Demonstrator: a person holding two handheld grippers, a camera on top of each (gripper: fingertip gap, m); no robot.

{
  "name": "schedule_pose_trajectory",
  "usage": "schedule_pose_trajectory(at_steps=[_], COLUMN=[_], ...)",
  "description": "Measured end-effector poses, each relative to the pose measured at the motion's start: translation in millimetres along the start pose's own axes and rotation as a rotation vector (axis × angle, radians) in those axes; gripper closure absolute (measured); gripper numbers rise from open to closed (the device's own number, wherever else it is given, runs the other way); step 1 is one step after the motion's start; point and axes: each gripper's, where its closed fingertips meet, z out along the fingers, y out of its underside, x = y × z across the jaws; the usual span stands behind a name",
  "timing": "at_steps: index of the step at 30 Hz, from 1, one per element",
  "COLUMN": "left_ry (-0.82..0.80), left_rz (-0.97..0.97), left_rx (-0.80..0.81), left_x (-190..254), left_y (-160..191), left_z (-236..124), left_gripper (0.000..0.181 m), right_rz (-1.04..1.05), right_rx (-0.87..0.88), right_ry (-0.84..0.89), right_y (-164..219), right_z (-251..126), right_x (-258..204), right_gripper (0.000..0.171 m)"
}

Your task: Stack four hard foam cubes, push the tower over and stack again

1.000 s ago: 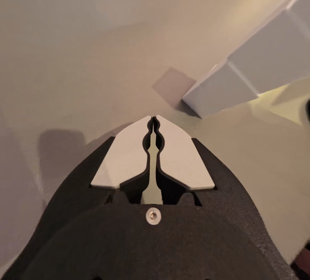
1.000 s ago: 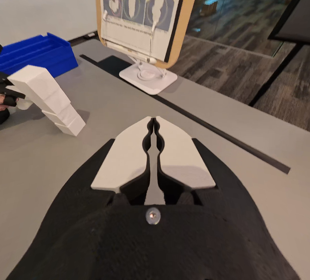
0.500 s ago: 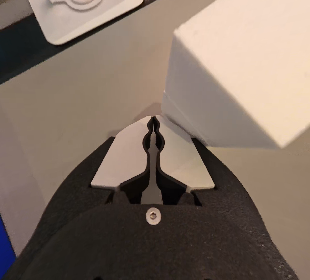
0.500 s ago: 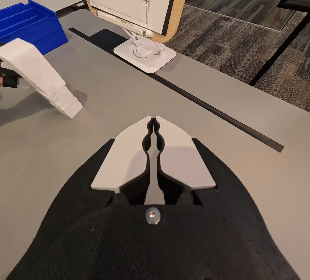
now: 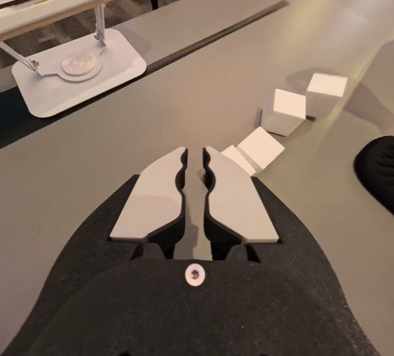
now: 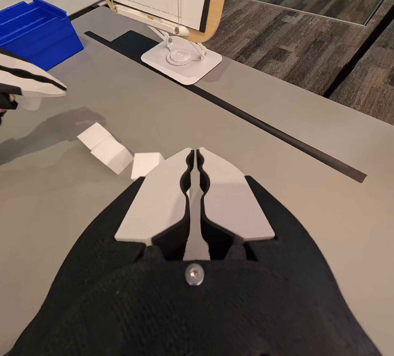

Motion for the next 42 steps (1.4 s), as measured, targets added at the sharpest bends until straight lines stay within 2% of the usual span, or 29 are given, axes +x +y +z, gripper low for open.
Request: schedule_pose_trajectory(at_steps=[3, 6, 8, 15, 20, 25, 33, 37, 42], left_ry=[0.1, 0.163, 0.229, 0.435, 0.531, 0.525, 0.497, 0.481, 0.488], left_rz=[-0.048, -0.014, 0.016, 0.201, 0.262, 0.354, 0.444, 0.462, 0.427], left_rx=[0.084, 0.212, 0.253, 0.198, 0.197, 0.157, 0.079, 0.045, 0.11], left_x=[-5.9, -10.4, -5.5, 11.1, 18.4, 28.2, 41.0, 41.5, 34.2], left_y=[1.1, 1.2, 10.1, 43.3, 42.9, 54.5, 67.8, 71.8, 55.6], left_z=[-10.8, -15.2, -11.2, 19.1, 28.8, 40.3, 62.9, 67.4, 46.9], left_gripper=[0.154, 0.115, 0.096, 0.082, 0.084, 0.077, 0.081, 0.117, 0.121], right_rz=[0.023, 0.037, 0.043, 0.05, 0.032, 0.034, 0.021, 0.006, 0.037], right_rx=[0.011, 0.019, 0.02, 0.022, -0.028, -0.054, -0.097, -0.133, -0.149], right_ry=[0.002, 0.019, 0.033, 0.038, 0.037, 0.026, 0.031, 0.041, 0.047], right_y=[4.4, 8.3, 10.2, 12.3, 19.9, 24.5, 30.0, 36.5, 47.9], right_z=[-2.4, -5.3, -7.2, -6.3, 1.1, 5.2, 14.1, 16.6, 15.0], right_x=[7.4, 14.9, 18.9, 21.1, 20.4, 19.7, 19.1, 19.4, 26.7], right_gripper=[0.168, 0.166, 0.165, 0.163, 0.161, 0.161, 0.161, 0.161, 0.159])
